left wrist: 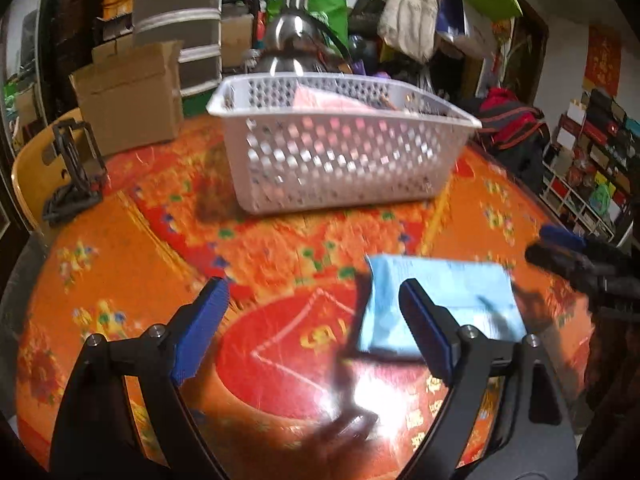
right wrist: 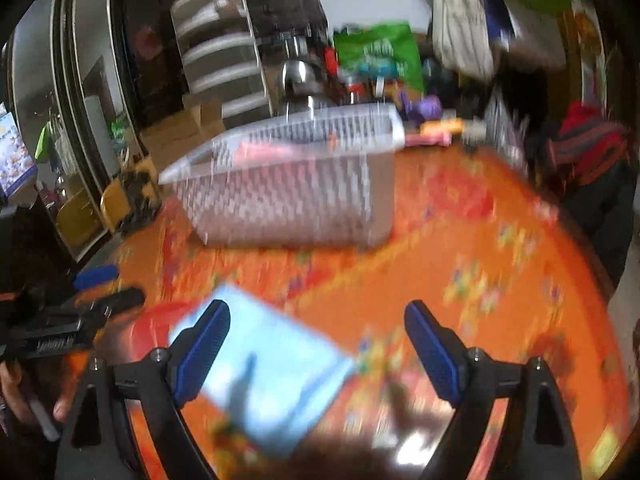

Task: Organize soft objects
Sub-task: 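Move both tools to the light blue package on the table, then grasp the light blue package with the left tool while the right tool grips it too, then carry the blue package into the white basket and open both tools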

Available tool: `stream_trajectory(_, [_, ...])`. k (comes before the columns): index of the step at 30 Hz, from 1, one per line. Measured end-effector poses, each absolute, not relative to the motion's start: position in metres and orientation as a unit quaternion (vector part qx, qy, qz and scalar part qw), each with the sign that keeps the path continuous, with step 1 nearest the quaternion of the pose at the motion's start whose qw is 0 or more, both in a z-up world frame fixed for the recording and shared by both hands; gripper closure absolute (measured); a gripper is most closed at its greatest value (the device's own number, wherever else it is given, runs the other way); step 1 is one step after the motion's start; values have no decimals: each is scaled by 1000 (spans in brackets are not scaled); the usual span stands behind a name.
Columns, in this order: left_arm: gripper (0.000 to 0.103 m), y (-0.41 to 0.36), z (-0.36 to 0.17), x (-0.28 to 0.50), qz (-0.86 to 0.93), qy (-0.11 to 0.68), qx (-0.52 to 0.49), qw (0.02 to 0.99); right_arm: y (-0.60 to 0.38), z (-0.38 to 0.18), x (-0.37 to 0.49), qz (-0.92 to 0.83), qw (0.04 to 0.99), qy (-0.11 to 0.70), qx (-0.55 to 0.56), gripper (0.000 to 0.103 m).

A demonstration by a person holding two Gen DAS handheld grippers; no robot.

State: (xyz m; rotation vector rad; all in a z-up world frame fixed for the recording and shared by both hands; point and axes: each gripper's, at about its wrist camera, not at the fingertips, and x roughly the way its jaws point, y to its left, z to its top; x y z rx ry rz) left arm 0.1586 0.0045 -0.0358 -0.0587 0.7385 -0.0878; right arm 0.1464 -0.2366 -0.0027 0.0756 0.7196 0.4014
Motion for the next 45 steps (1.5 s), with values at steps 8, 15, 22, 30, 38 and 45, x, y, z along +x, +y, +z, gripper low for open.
stream_trajectory(8, [18,-22,-59,168,-80,395,-16,915,-235,-39,109,198,897,393,50,14])
stream_trajectory(15, [18,-42,-71,176,-105,410,6,906,-224,-46,113,208,889,405,39,31])
stream_trajectory(22, [25,-42,-76,183,-135,417,-14,899,-217,-52,121,229,878,419,36,43])
stream_trajectory(30, [43,-43,-80,183,-175,428,-39,886,-212,-54,124,246,870,427,35,59])
stream_trajectory(38, [56,-53,-78,171,-180,428,-28,885,-199,-50,125,248,874,418,4,67])
stream_trajectory(45, [67,-43,-74,155,-159,407,-43,898,-196,-40,117,254,887,387,-13,75])
